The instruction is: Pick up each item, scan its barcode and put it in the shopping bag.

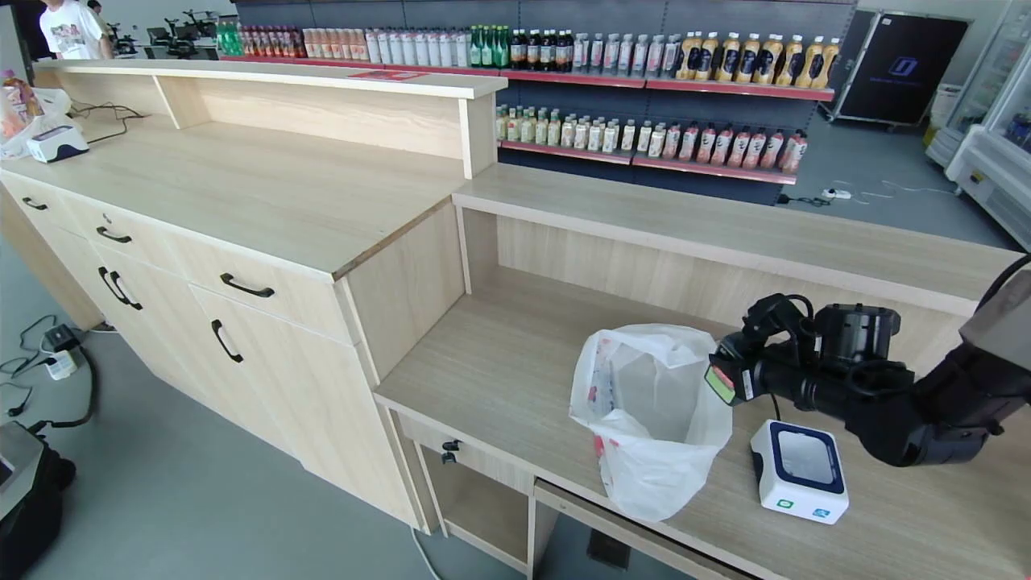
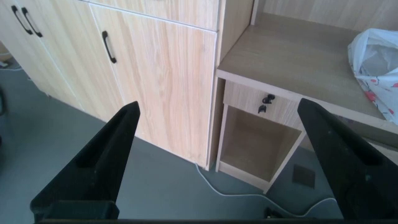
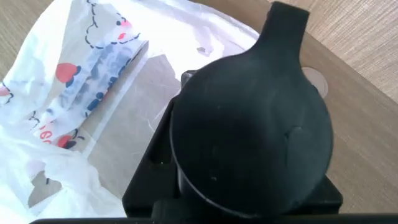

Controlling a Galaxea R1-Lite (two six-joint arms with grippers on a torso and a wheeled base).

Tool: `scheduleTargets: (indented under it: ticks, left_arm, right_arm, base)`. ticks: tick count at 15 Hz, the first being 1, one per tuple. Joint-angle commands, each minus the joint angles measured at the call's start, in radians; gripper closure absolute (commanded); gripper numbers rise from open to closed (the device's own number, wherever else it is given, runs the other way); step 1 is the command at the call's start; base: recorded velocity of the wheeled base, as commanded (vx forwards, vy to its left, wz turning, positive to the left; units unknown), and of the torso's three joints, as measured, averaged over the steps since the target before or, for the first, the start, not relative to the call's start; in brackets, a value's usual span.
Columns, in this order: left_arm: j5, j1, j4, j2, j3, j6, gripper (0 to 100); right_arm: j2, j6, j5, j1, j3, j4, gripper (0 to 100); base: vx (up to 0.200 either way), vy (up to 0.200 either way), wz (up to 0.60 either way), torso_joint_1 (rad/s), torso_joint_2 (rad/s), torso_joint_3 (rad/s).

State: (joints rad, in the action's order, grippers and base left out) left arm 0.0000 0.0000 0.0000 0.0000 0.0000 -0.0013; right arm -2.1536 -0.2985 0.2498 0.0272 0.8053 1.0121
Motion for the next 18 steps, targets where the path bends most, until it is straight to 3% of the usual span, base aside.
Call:
scheduleTargets:
  ticks: [1,9,18]
  left_arm:
    - [0.0,0.0,0.0,0.0,0.0,0.0,0]
    - [0.0,0.0,0.0,0.0,0.0,0.0,0]
    - [0.0,0.0,0.0,0.0,0.0,0.0,0]
  right_arm:
    - [-0.068,-0.001,0.003,0.017,0.023,0.002,100]
    - [-0.21,0.006,0.008,0.054,0.192,-0.001,100]
    - [-0.284,0.004,0.008,0.06,0.198,0.031,100]
  base:
    - [0.0,0.0,0.0,0.0,0.0,0.0]
    - [0.0,0.0,0.0,0.0,0.0,0.0]
    - [0.0,0.0,0.0,0.0,0.0,0.0]
